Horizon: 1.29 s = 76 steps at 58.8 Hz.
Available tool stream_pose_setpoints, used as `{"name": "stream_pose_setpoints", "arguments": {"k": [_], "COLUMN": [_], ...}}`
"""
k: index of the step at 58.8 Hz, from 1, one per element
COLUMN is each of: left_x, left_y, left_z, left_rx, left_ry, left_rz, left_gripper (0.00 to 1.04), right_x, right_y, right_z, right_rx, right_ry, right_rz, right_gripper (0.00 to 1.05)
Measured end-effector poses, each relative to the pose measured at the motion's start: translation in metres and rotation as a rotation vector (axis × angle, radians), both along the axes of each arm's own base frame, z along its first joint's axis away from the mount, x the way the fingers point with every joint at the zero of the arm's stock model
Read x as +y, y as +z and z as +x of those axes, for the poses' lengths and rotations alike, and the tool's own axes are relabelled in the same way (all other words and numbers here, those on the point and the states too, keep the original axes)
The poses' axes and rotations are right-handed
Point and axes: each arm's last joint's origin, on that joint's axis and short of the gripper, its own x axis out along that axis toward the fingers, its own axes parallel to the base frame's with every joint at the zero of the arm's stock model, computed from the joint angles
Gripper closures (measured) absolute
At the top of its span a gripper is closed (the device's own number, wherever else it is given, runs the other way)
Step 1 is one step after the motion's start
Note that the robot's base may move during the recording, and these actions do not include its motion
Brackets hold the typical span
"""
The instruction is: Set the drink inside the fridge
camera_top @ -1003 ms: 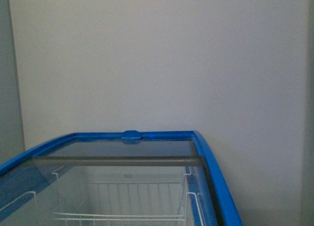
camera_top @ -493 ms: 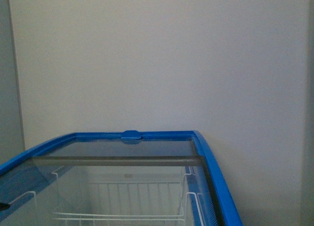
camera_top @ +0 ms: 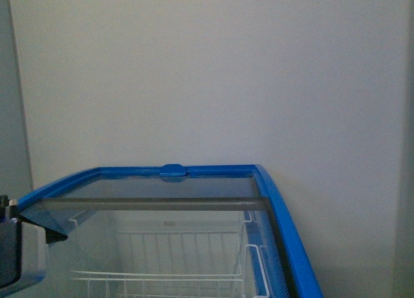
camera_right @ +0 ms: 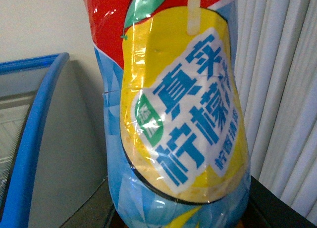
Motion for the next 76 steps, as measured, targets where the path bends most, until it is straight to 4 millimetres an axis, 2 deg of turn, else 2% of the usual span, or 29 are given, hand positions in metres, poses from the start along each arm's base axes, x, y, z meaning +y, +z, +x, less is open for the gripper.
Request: {"name": "stream_pose_setpoints", "arguments": {"k": [5, 9, 24, 25, 29, 35, 40, 43, 49, 54, 55, 57, 58, 59, 63, 67, 71, 76], "left_x": [0.0, -0.002, -0.023, -0.037, -0.042, -0.042, -0.035, -0.029, -0.02, -0.014, -0.014, -0.014, -0.013, -0.012, -0.005, 0.006, 0.007, 0.007], "left_y": [-0.003, 0.0, 0.03, 0.047, 0.054, 0.064, 0.066, 0.064, 0.064, 0.07, 0.071, 0.072, 0.071, 0.069, 0.057, 0.039, 0.032, 0.026], "left_z": [0.011, 0.031, 0.124, 0.168, 0.176, 0.176, 0.159, 0.141, 0.103, 0.04, 0.018, -0.004, -0.027, -0.042, -0.103, -0.144, -0.158, -0.164], "left_rx": [0.026, 0.023, -0.084, -0.164, -0.223, -0.282, -0.204, -0.085, 0.089, 0.265, 0.307, 0.342, 0.381, 0.408, 0.223, 0.11, 0.072, 0.064], "left_ry": [-0.008, -0.019, 0.036, 0.091, 0.153, 0.258, 0.426, 0.54, 0.623, 0.654, 0.646, 0.633, 0.629, 0.63, 0.723, 0.785, 0.776, 0.767], "left_rz": [-0.003, -0.008, 0.006, -0.044, -0.095, -0.209, -0.38, -0.495, -0.669, -0.882, -0.934, -0.965, -0.999, -1.026, -1.046, -1.05, -1.052, -1.047], "left_gripper": [0.08, 0.08, 0.08, 0.08, 0.08, 0.08, 0.08, 0.08, 0.08, 0.08, 0.08, 0.08, 0.08, 0.08, 0.22, 0.36, 0.47, 0.59], "right_x": [0.0, 0.0, 0.0, 0.0, 0.0, 0.0, 0.0, 0.0, 0.0, 0.0, 0.0, 0.0, 0.0, 0.0, 0.0, 0.0, 0.0, 0.0], "right_y": [0.0, 0.0, 0.0, 0.0, 0.0, 0.0, 0.0, 0.0, 0.0, 0.0, 0.0, 0.0, 0.0, 0.0, 0.0, 0.0, 0.0, 0.009], "right_z": [0.0, 0.0, 0.0, 0.0, 0.0, 0.0, 0.0, 0.0, 0.0, 0.0, 0.0, 0.0, 0.0, 0.0, 0.0, 0.0, 0.001, 0.007], "right_rx": [0.0, 0.0, 0.0, 0.0, 0.0, 0.0, 0.0, 0.0, 0.0, 0.0, 0.0, 0.0, 0.0, 0.0, 0.0, 0.0, 0.029, 0.217], "right_ry": [0.0, 0.0, 0.0, 0.0, 0.0, 0.0, 0.0, 0.0, 0.0, 0.0, 0.0, 0.0, 0.0, 0.0, 0.0, -0.001, 0.015, 0.172], "right_rz": [0.0, 0.0, 0.0, 0.0, 0.0, 0.0, 0.0, 0.0, 0.0, 0.0, 0.0, 0.0, 0.0, 0.0, 0.0, 0.0, -0.011, -0.101], "right_gripper": [0.62, 0.62, 0.62, 0.62, 0.62, 0.62, 0.62, 0.62, 0.62, 0.62, 0.62, 0.62, 0.62, 0.62, 0.62, 0.62, 0.62, 0.62]}}
